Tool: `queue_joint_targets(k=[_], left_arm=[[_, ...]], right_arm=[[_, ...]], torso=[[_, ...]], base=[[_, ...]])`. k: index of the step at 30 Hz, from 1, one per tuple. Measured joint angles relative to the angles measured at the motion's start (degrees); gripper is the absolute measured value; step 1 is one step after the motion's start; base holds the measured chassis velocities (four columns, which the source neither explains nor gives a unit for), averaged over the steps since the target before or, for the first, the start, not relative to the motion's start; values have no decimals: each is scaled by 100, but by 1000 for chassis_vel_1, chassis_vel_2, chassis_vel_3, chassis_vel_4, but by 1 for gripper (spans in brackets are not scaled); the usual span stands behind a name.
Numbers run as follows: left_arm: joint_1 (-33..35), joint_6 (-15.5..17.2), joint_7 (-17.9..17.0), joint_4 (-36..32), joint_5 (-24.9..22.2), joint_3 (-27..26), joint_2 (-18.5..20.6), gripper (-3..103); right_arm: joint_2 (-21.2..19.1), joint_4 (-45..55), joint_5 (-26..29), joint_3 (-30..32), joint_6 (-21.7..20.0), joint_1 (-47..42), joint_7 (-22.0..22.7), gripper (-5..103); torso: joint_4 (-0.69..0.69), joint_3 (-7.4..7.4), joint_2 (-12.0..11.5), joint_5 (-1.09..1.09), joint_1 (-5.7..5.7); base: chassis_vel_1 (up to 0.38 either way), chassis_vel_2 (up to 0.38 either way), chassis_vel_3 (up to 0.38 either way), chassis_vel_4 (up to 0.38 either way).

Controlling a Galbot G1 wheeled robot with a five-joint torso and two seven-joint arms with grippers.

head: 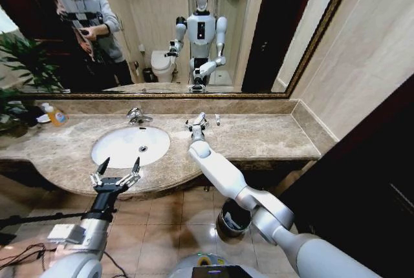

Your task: Pick up the trash from the sink and place it in the trash bin.

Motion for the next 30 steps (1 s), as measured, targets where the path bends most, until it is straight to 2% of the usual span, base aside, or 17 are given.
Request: queue_joint_targets(k=[7,19,30], left_arm=[[0,0,0,0,0,0,0,100],[0,0,0,0,0,0,0,100],[0,0,0,0,0,0,0,100]], right_arm=[[0,-473,-88,83,76,80,-127,100],[0,-155,55,-178,46,58,-209,100],[0,-319,45,-195,77,49,-361,100]], torso=[[-1,0,0,0,0],[0,0,0,1,0],[0,0,0,0,0]], base=[[0,0,0,0],[0,0,0,0],[0,0,0,0]])
